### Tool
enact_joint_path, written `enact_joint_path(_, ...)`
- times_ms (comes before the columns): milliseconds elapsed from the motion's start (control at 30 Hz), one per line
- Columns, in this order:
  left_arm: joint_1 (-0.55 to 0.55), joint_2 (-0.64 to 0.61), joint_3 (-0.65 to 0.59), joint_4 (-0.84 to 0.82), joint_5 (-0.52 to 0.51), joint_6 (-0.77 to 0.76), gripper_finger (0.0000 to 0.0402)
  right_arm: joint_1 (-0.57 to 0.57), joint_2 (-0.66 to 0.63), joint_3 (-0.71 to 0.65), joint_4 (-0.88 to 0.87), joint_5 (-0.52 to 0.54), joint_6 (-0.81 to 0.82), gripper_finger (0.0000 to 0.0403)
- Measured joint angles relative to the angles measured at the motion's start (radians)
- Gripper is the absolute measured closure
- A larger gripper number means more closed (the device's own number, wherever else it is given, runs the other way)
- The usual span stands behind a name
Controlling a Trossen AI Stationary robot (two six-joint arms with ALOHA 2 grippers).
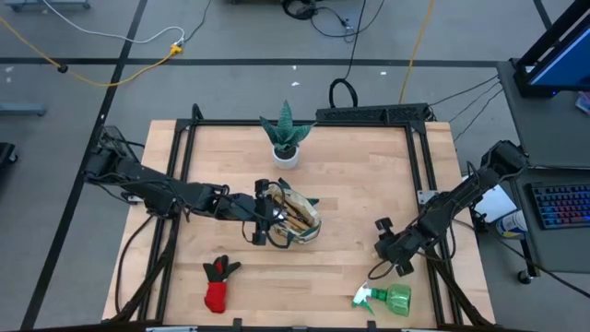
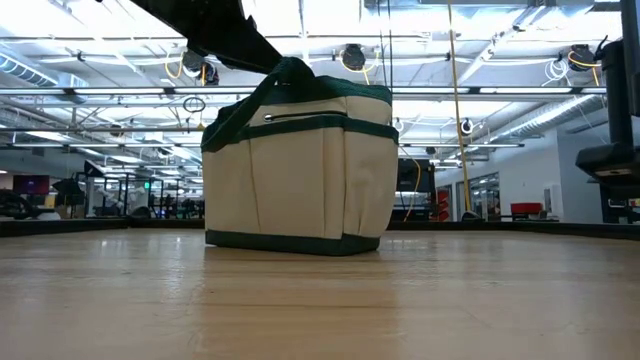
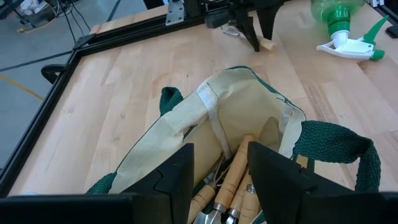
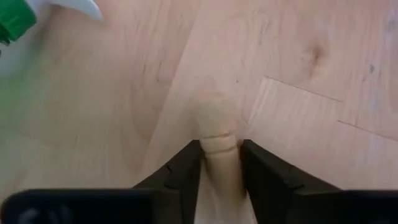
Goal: Pick & Place Garden tools in Gardening bag
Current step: Put the hand rake into the gardening bag
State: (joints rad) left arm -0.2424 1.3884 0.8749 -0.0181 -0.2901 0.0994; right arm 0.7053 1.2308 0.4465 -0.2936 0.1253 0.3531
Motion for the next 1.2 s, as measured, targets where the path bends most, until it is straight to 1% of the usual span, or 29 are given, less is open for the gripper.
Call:
enact_joint_path(100, 0.000, 0.000, 0.000, 0.000, 0.000, 0.000, 0.0245, 0.000, 0.000, -0.001, 0.028, 0.000, 0.001, 0.0327)
enact_joint_path(167, 0.000, 0.000, 0.000, 0.000, 0.000, 0.000, 0.0245, 0.000, 0.000, -0.002, 0.044, 0.000, 0.001, 0.0340)
enact_joint_path(367, 0.000, 0.000, 0.000, 0.000, 0.001, 0.000, 0.0245, 0.000, 0.004, -0.006, 0.105, 0.004, 0.009, 0.0336)
enact_joint_path(467, 0.000, 0.000, 0.000, 0.000, 0.002, -0.001, 0.0245, -0.002, 0.009, -0.008, 0.191, 0.004, 0.027, 0.0324)
enact_joint_path(567, 0.000, 0.000, 0.000, 0.001, 0.002, -0.002, 0.0245, -0.004, 0.006, -0.007, 0.289, 0.012, 0.025, 0.0328)
enact_joint_path(667, 0.000, 0.000, 0.000, 0.011, 0.003, -0.002, 0.0245, -0.009, 0.006, -0.007, 0.385, 0.064, 0.021, 0.0340)
enact_joint_path(733, 0.000, 0.000, 0.000, 0.022, 0.003, 0.002, 0.0245, -0.016, 0.006, -0.006, 0.448, 0.101, 0.018, 0.0340)
enact_joint_path(900, -0.001, 0.000, 0.000, 0.053, 0.005, 0.010, 0.0245, -0.048, 0.005, -0.005, 0.594, 0.184, -0.017, 0.0327)
enact_joint_path(1033, -0.001, 0.000, 0.000, 0.053, 0.005, 0.010, 0.0245, -0.093, 0.005, -0.005, 0.694, 0.190, -0.076, 0.0332)
enact_joint_path(1100, -0.002, 0.000, 0.000, 0.053, 0.005, 0.010, 0.0245, -0.115, 0.005, -0.004, 0.732, 0.188, -0.085, 0.0339)
enact_joint_path(1200, -0.006, 0.000, 0.000, 0.053, 0.005, 0.010, 0.0245, -0.141, 0.004, -0.004, 0.762, 0.189, -0.085, 0.0340)
